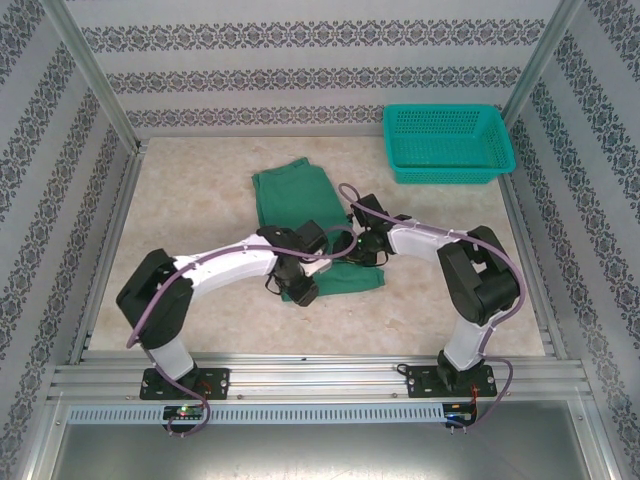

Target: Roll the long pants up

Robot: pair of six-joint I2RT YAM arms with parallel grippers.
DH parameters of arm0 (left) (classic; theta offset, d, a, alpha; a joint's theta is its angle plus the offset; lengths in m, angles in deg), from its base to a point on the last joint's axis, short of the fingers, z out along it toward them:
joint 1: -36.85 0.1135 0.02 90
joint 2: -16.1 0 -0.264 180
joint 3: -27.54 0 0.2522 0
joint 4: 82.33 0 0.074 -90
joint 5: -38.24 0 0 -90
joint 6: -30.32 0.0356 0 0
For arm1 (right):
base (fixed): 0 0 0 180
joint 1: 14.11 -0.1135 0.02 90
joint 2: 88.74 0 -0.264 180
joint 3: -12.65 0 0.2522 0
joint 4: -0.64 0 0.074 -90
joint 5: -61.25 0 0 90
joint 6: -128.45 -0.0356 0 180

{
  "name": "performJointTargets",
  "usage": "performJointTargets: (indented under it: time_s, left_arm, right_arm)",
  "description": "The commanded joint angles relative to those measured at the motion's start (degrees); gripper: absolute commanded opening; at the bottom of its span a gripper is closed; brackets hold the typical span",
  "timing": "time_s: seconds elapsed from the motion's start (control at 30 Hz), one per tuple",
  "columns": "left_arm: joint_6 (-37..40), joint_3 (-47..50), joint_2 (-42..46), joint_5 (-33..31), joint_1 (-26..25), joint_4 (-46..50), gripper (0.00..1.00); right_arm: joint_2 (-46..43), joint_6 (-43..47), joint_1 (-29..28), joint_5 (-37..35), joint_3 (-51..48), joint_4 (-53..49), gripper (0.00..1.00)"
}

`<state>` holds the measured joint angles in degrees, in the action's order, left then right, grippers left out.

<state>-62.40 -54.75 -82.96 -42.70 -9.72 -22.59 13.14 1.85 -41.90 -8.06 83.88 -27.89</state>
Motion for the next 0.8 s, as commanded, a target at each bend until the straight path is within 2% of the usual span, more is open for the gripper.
performJointTargets:
  time_s: [0.0, 0.2, 0.43, 0.57, 0.77]
  left_arm:
    - [2.7, -2.9, -3.5, -7.4, -2.6, -1.0, 0.45]
    - [2.0, -5.7, -8.0, -8.6, -3.3, 0.0, 0.43]
    - [1.6, -4.4, -3.5, -14.2, -5.0, 0.3, 0.43]
    - [1.5, -4.7, -1.9, -17.5, -5.2, 0.3, 0.44]
    - [1.3, -4.7, -3.7, -17.4, -5.2, 0.3, 0.45]
  right_arm:
    - [-3.1, -0.2, 0.9, 0.9, -1.9, 0.5, 0.34]
    - [-7.8, -0.1, 3.8, -0.3, -4.7, 0.2, 0.34]
    - [-13.7, 1.6, 7.7, -1.4, -5.7, -3.6, 0.35]
    - [-16.6, 1.3, 7.8, -0.7, -6.3, -5.0, 0.36]
    - [-22.4, 0.3, 6.3, -1.4, -9.0, -8.8, 0.42]
